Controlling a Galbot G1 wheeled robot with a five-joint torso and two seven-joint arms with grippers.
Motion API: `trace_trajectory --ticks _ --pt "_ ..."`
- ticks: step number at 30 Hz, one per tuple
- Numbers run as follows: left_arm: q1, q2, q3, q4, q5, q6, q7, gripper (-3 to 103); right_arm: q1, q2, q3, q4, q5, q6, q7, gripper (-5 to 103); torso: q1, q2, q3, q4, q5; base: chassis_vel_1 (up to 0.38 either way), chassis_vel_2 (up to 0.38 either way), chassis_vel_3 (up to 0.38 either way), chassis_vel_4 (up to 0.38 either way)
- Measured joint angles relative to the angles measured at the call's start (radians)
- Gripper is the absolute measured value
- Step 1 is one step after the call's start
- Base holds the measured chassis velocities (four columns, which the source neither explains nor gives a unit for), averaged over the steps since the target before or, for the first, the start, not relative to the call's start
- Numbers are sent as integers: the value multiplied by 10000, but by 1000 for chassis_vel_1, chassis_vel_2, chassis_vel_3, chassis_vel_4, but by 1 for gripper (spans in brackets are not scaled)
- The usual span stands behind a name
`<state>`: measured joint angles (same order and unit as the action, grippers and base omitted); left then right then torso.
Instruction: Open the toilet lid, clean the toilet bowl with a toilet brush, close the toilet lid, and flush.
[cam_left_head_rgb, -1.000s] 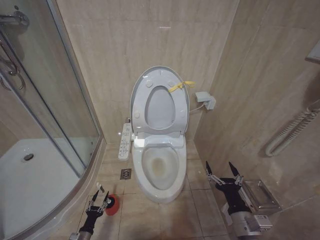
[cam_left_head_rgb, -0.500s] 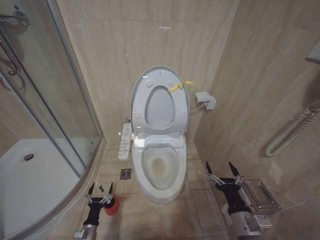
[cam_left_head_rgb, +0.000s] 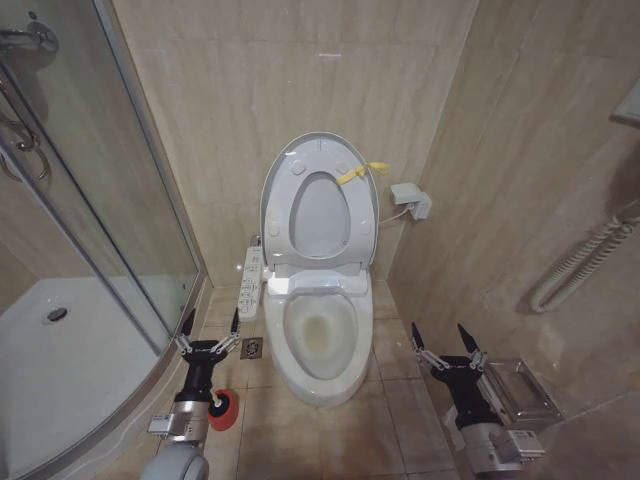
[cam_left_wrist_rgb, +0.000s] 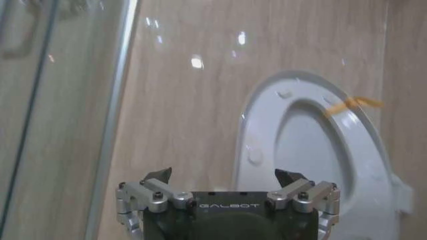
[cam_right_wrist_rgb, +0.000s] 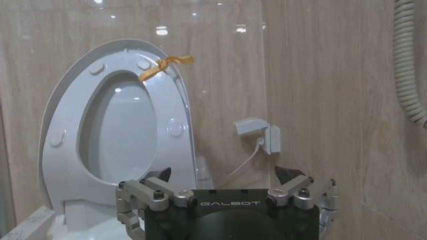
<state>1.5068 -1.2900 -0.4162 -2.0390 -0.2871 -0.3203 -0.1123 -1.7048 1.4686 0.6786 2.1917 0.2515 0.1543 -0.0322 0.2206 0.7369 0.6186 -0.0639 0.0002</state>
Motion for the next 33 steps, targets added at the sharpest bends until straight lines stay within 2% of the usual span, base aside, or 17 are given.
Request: trace_trajectory --ticks 1,3,6,7,11,14,19,27,31,33 --pt "285 47 -16 -291 74 335 8 100 0 0 0 -1 0 0 0 100 0 0 0 0 -1 0 0 0 0" --pt "491 90 -76 -453 170 562 73 100 0 0 1 0 0 0 0 100 0 0 0 0 -2 0 0 0 0" --pt "1027 260 -469 -772 914 1549 174 100 0 0 0 -1 0 0 1 100 -1 0 0 1 -2 0 0 0 0" --pt "1027 260 -469 -772 914 1549 174 100 0 0 0 -1 0 0 1 100 -1 0 0 1 -2 0 0 0 0" --pt "1292 291 -770 -1385 937 2414 374 100 0 0 0 0 0 0 0 100 0 0 0 -2 -3 0 0 0 0" --pt "1494 232 -766 -1853 833 2680 472 100 0 0 0 0 0 0 0 100 0 0 0 -2 -3 0 0 0 0" --pt "2132 8 -681 -2815 795 2810 590 100 0 0 0 -1 0 0 0 100 0 0 0 0 -2 0 0 0 0" --pt "2837 -222 -1346 -3541 799 2499 651 100 0 0 0 -1 0 0 0 100 1 0 0 0 -1 0 0 0 0" --pt "3149 -459 -1353 -3581 802 2294 985 100 -1 0 0 0 0 0 0 100 1 0 0 0 -2 0 0 0 0" --pt "3314 -485 -1491 -3506 718 2203 1464 100 0 0 0 0 1 0 0 100 1 0 0 0 -2 0 0 0 0"
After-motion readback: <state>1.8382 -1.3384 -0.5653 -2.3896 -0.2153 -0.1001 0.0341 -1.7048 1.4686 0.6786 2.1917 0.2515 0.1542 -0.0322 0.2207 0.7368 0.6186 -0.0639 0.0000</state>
